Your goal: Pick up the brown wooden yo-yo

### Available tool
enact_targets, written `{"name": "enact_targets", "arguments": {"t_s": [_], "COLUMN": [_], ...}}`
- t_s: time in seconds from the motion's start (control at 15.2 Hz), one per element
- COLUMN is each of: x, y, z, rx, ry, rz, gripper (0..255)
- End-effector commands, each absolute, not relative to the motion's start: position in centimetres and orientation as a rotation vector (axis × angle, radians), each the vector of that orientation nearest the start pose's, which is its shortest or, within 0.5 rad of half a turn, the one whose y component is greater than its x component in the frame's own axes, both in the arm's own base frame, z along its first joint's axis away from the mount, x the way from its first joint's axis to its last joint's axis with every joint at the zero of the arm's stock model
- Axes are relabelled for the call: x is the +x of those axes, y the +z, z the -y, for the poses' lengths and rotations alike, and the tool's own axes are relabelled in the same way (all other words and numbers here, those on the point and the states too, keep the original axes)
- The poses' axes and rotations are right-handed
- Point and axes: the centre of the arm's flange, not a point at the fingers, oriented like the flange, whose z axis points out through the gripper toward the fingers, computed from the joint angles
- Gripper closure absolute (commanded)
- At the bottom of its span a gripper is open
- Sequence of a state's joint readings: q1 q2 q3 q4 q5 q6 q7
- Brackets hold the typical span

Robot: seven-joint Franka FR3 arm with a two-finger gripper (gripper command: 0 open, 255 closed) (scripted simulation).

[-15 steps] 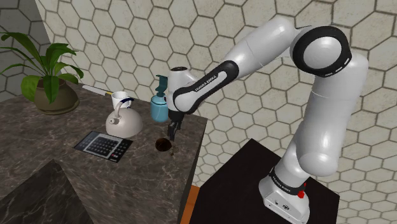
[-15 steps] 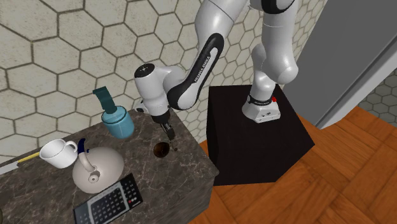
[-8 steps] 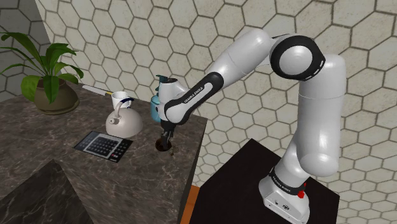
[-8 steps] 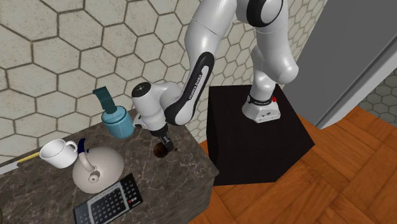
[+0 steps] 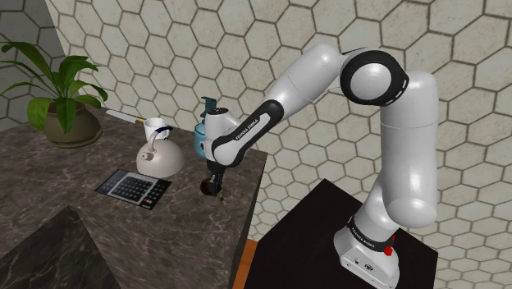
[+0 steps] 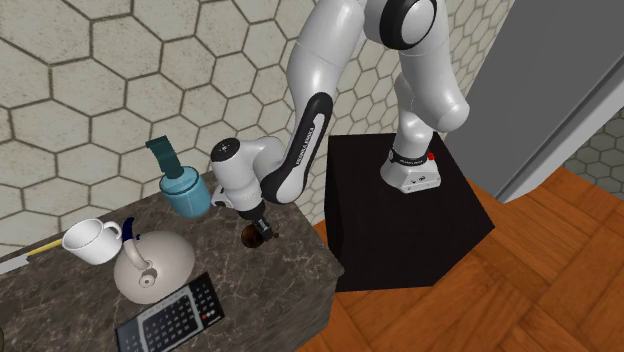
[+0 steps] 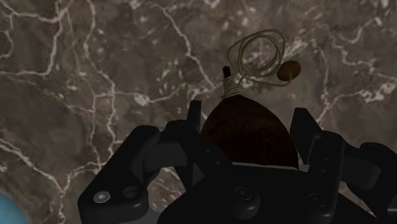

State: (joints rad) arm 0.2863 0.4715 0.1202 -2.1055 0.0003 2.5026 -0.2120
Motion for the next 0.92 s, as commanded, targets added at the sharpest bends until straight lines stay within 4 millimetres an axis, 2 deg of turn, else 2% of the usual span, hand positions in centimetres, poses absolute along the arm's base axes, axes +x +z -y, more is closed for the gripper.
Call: {"name": "enact_targets", "arguments": {"t_s": [0.0, 0.4, 0.86], "x": [52.5, 52.6, 52.6], "y": [18.4, 18.4, 22.1], "z": [-22.7, -22.7, -22.7], "rx": [-2.95, -2.95, -2.95], "ry": [0.119, 0.119, 0.119], "rz": [0.925, 0.925, 0.925], "gripper": [255, 255, 255]}}
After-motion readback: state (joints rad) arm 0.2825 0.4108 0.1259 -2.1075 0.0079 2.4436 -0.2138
